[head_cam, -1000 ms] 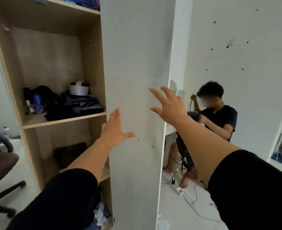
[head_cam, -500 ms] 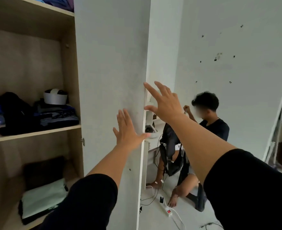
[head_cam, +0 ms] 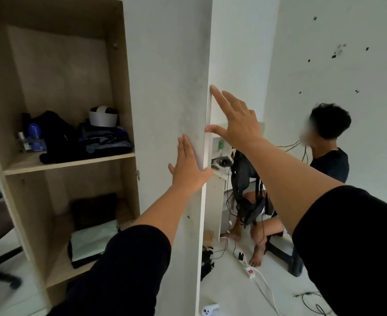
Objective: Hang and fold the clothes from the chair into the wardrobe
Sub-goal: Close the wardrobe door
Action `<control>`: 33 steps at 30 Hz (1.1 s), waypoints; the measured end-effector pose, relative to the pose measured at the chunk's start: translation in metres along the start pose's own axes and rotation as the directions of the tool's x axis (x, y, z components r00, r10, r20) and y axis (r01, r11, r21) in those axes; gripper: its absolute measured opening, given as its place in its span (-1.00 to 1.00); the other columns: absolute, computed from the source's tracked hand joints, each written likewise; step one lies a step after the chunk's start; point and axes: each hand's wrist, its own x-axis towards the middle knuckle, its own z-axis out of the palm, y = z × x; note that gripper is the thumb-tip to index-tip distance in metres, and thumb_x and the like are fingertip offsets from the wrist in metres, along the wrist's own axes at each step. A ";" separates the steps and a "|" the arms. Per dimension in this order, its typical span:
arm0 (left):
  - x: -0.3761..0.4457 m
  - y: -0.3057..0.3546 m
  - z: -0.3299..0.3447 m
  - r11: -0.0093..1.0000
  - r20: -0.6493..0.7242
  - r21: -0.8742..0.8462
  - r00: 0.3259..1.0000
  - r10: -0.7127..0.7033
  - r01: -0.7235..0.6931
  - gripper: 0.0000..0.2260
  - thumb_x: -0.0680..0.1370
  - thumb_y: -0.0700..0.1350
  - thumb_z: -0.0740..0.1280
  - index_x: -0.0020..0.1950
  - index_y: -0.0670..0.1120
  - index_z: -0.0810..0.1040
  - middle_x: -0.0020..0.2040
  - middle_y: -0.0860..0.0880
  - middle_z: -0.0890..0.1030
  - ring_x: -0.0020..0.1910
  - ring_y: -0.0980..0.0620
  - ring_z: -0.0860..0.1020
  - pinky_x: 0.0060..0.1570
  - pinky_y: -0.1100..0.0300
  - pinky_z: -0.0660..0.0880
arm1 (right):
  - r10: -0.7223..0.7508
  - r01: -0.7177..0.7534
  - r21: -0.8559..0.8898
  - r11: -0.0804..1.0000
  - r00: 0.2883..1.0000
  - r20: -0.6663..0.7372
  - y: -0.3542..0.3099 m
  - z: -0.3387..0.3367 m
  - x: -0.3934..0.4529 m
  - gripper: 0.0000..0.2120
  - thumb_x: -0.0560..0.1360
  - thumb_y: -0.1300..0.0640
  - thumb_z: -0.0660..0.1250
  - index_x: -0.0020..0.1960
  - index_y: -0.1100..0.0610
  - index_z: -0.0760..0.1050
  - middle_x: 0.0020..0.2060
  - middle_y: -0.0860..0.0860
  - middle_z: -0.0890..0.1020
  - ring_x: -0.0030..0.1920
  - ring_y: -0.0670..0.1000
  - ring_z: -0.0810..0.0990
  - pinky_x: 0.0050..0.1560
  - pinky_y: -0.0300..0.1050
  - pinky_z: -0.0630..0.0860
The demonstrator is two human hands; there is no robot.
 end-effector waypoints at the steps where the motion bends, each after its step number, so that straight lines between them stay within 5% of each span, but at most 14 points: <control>1: -0.006 -0.005 -0.008 1.000 0.001 0.004 1.000 0.009 -0.009 -0.04 0.48 0.09 0.36 0.51 -0.01 -0.38 0.55 0.03 -0.28 0.55 -0.04 -0.05 0.45 -0.20 0.07 | -0.005 0.005 0.002 1.000 1.000 -0.001 -0.011 -0.002 -0.002 -0.16 0.43 -0.33 0.22 0.52 -0.19 -0.19 0.52 0.02 0.11 0.47 0.10 0.17 0.32 0.13 0.27; 8: -0.060 -0.068 -0.092 0.994 -0.018 -0.061 0.996 0.090 -0.091 -0.13 0.51 0.02 0.33 0.49 0.18 -0.33 0.51 0.01 0.20 0.31 -0.09 0.44 0.34 -0.01 0.36 | -0.100 0.100 0.091 0.991 0.995 -0.003 -0.115 -0.012 -0.005 -0.22 0.46 -0.31 0.18 0.51 -0.21 -0.19 0.52 0.03 0.11 0.48 0.11 0.15 0.33 0.18 0.26; 13: -0.096 -0.122 -0.154 0.980 -0.114 0.091 0.976 0.184 -0.174 -0.07 0.55 -0.08 0.31 0.33 0.34 -0.51 0.27 -0.12 0.52 -0.24 0.08 0.57 0.01 0.13 0.57 | -0.157 0.156 0.067 0.986 0.987 0.021 -0.192 -0.001 -0.001 -0.34 0.56 -0.19 0.13 0.51 -0.22 -0.17 0.54 0.02 0.03 0.52 0.12 0.06 0.39 0.20 0.19; 16: -0.102 -0.155 -0.182 0.940 -0.168 0.313 0.966 0.194 -0.134 -0.12 0.56 -0.06 0.30 0.44 0.19 -0.44 0.51 -0.05 0.22 0.03 0.00 0.58 0.10 0.03 0.54 | -0.203 0.200 0.049 0.979 0.976 0.079 -0.231 0.014 0.008 -0.36 0.58 -0.14 0.13 0.51 -0.22 -0.19 0.55 0.00 -0.03 0.53 0.12 0.00 0.40 0.23 0.18; 19: -0.099 -0.189 -0.202 0.802 -0.270 0.598 0.943 0.192 0.008 -0.16 0.55 0.04 0.29 0.52 -0.02 -0.34 0.57 -0.05 -0.16 0.51 -0.07 0.12 0.37 -0.12 0.31 | -0.233 0.225 0.069 0.972 0.960 0.153 -0.265 0.036 0.022 -0.35 0.60 -0.08 0.12 0.50 -0.21 -0.23 0.55 -0.03 -0.09 0.54 0.12 -0.08 0.43 0.26 0.13; 21: -0.095 -0.208 -0.216 0.749 -0.318 0.659 0.930 0.186 0.076 -0.11 0.52 0.07 0.32 0.52 -0.06 -0.33 0.56 -0.07 -0.23 0.54 -0.08 -0.11 0.40 -0.17 0.16 | -0.235 0.220 0.093 0.971 0.947 0.217 -0.282 0.050 0.031 -0.35 0.61 -0.04 0.12 0.50 -0.21 -0.24 0.55 -0.05 -0.12 0.54 0.10 -0.12 0.45 0.27 0.08; 25: -0.078 -0.257 -0.242 0.651 -0.353 0.743 0.918 0.182 0.156 -0.05 0.51 0.10 0.33 0.47 -0.11 -0.40 0.52 -0.06 -0.33 0.50 -0.07 -0.27 0.42 -0.22 0.02 | -0.289 0.264 0.125 0.956 0.914 0.284 -0.319 0.082 0.059 -0.34 0.61 -0.03 0.13 0.50 -0.21 -0.25 0.55 -0.06 -0.15 0.54 0.08 -0.16 0.45 0.27 0.01; 33: -0.025 -0.325 -0.276 0.458 -0.365 0.836 0.930 0.052 0.302 -0.16 0.56 0.05 0.26 0.50 -0.21 -0.31 0.52 -0.10 -0.34 0.52 -0.11 -0.27 0.40 -0.27 -0.01 | -0.417 0.407 0.088 0.909 0.884 0.214 -0.355 0.161 0.131 -0.34 0.59 -0.05 0.16 0.52 -0.18 -0.19 0.54 -0.14 -0.18 0.54 0.04 -0.17 0.44 0.24 0.02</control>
